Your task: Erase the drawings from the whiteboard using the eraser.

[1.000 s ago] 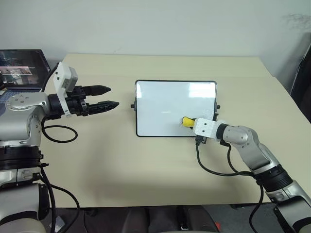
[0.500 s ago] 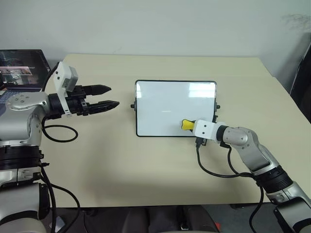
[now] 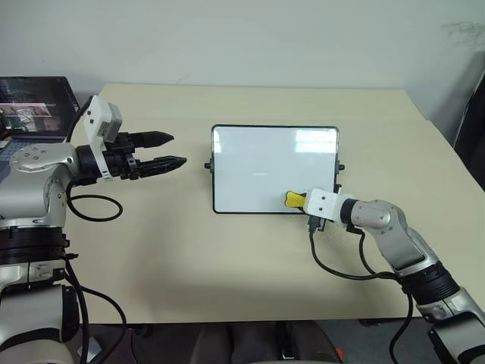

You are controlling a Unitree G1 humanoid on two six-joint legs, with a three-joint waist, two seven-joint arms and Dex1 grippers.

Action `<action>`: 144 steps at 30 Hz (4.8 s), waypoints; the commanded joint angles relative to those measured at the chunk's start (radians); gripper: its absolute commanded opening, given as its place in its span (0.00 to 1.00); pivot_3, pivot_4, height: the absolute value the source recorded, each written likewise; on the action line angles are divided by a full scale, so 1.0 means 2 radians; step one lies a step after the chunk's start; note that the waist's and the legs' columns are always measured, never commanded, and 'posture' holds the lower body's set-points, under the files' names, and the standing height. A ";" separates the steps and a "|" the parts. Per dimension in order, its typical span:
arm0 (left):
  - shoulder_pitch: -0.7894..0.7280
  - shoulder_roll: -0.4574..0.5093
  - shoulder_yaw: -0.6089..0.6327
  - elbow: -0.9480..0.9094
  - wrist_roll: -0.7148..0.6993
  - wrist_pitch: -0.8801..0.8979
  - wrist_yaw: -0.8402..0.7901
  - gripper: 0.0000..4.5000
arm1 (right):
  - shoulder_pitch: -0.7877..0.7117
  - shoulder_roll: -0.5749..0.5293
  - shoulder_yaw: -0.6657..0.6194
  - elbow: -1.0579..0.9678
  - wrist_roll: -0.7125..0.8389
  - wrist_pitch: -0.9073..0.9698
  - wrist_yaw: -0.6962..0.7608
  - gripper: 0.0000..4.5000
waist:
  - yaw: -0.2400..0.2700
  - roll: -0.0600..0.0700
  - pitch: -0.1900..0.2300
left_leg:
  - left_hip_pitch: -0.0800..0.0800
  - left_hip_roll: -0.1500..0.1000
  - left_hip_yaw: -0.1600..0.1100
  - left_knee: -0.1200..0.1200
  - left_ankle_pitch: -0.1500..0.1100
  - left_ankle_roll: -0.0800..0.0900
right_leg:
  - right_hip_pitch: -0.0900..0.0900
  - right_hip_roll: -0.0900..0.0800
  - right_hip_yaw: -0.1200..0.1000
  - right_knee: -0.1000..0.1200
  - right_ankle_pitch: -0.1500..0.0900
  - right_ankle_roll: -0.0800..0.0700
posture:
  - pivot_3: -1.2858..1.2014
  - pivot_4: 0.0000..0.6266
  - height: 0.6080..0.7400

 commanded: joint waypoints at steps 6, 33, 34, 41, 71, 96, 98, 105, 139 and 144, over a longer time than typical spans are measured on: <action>-0.003 0.007 0.009 -0.012 -0.004 -0.002 -0.003 0.81 | -0.011 0.047 -0.171 -0.121 0.122 0.122 -0.071 0.22 | 0.001 0.001 0.000 | -0.003 0.000 -0.001 0.000 0.000 0.000 | -0.002 0.000 -0.001 -0.001 0.000 0.000 | 0.52 0.24 1.00; -0.036 -0.011 -0.013 0.034 0.012 -0.016 -0.020 0.81 | 0.161 0.088 -0.359 -0.307 0.264 0.455 -0.292 0.22 | 0.000 0.001 0.001 | -0.003 0.000 0.000 -0.001 0.000 0.000 | -0.002 -0.001 -0.001 -0.001 0.000 0.000 | 0.52 0.24 1.00; -0.036 -0.013 -0.014 0.034 0.012 -0.015 -0.021 0.81 | 0.162 0.071 -0.357 -0.299 0.262 0.465 -0.288 0.22 | 0.000 0.001 0.001 | -0.003 0.000 0.000 -0.001 0.000 0.000 | -0.002 0.000 -0.001 -0.001 0.000 0.000 | 0.52 0.24 1.00; -0.036 -0.019 -0.016 0.032 0.015 -0.015 -0.022 0.81 | 0.154 -0.002 -0.375 -0.233 0.262 0.513 -0.273 0.22 | 0.000 0.001 0.001 | -0.004 -0.001 0.000 -0.001 0.000 0.000 | -0.002 0.000 -0.001 -0.001 0.000 0.000 | 0.52 0.24 1.00; -0.031 -0.015 -0.015 0.026 0.014 -0.014 -0.021 0.81 | 0.193 -0.100 -0.343 -0.106 0.249 0.431 -0.206 0.67 | 0.000 0.001 0.001 | -0.004 -0.001 0.001 -0.001 0.000 0.000 | -0.002 0.000 -0.001 -0.002 -0.001 0.001 | 0.52 0.24 1.00; -0.055 -0.032 0.009 0.081 0.059 -0.080 0.093 0.81 | 0.049 -0.032 -0.343 -0.148 0.227 0.352 -0.278 1.00 | 0.000 0.001 0.001 | -0.004 -0.001 0.000 -0.001 0.000 0.000 | -0.002 0.000 -0.001 -0.002 -0.001 0.001 | 0.52 0.24 1.00; -0.057 -0.040 0.019 0.085 0.060 -0.087 0.122 0.81 | 0.046 -0.004 -0.344 -0.132 0.222 0.319 -0.296 1.00 | 0.001 0.001 0.001 | -0.004 -0.001 0.001 -0.001 0.000 0.000 | -0.002 0.000 -0.001 -0.002 -0.001 0.001 | 0.52 0.24 1.00; -0.029 -0.112 0.088 0.068 0.047 -0.097 0.290 0.81 | 0.082 0.074 -0.319 -0.114 0.206 0.175 -0.313 1.00 | 0.002 0.001 0.001 | -0.005 -0.001 0.000 -0.001 0.000 0.000 | -0.002 -0.001 -0.001 -0.002 0.000 0.001 | 0.52 0.24 1.00; 0.145 -0.325 0.041 -0.118 0.104 -0.114 0.556 0.81 | 0.182 0.223 -0.237 -0.024 0.198 -0.116 -0.320 1.00 | 0.002 0.001 0.000 | -0.002 -0.001 0.000 0.000 0.000 0.000 | -0.001 -0.001 0.000 -0.001 0.000 0.002 | 0.52 0.24 1.00; 0.168 -0.337 0.035 -0.139 0.111 -0.104 0.572 0.81 | 0.186 0.225 -0.233 -0.023 0.198 -0.119 -0.322 1.00 | 0.002 0.001 0.000 | -0.002 -0.001 0.000 0.000 0.000 0.000 | -0.001 -0.001 0.000 -0.001 0.000 0.002 | 0.52 0.24 1.00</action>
